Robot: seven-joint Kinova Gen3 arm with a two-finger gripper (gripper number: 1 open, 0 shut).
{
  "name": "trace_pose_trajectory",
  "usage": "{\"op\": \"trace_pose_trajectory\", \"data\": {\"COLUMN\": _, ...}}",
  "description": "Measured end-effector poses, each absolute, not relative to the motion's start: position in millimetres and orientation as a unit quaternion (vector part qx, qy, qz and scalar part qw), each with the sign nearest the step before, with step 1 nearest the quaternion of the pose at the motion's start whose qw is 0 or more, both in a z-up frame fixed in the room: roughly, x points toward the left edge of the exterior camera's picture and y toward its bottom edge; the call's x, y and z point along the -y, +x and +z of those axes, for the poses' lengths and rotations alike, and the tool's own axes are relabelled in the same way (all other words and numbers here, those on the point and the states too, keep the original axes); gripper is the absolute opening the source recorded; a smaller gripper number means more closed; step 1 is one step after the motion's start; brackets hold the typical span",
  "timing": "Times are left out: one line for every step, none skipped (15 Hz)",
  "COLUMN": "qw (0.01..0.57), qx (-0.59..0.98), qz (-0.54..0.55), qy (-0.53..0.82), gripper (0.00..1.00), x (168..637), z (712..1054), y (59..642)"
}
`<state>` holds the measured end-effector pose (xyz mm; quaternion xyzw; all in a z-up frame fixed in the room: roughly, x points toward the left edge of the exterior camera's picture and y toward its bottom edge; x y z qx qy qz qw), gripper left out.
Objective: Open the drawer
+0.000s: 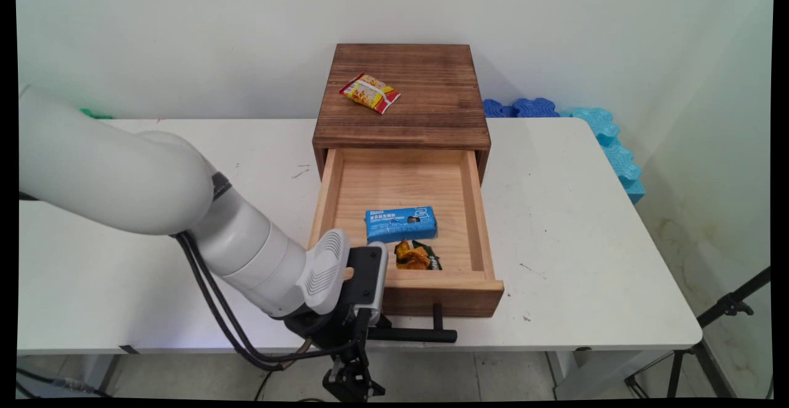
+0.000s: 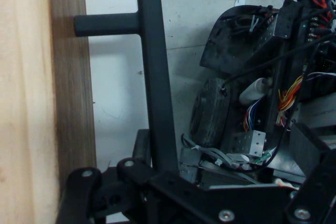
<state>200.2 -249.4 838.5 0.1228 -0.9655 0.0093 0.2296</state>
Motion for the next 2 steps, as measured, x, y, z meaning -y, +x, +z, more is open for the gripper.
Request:
{"op": "trace_pose_trajectory", "data": {"qw": 0.230, "qx": 0.965, "qz": 0.009, "qy": 0.124, "gripper": 1.00, "x": 247.9, "z": 838.8, "y": 200.9}}
{"op": "trace_pose_trajectory", "data": {"qw": 0.231, "qx": 0.965, "qz": 0.011, "qy": 0.124, "gripper": 1.00, "x": 246.6, "z": 838.8, "y": 201.9}}
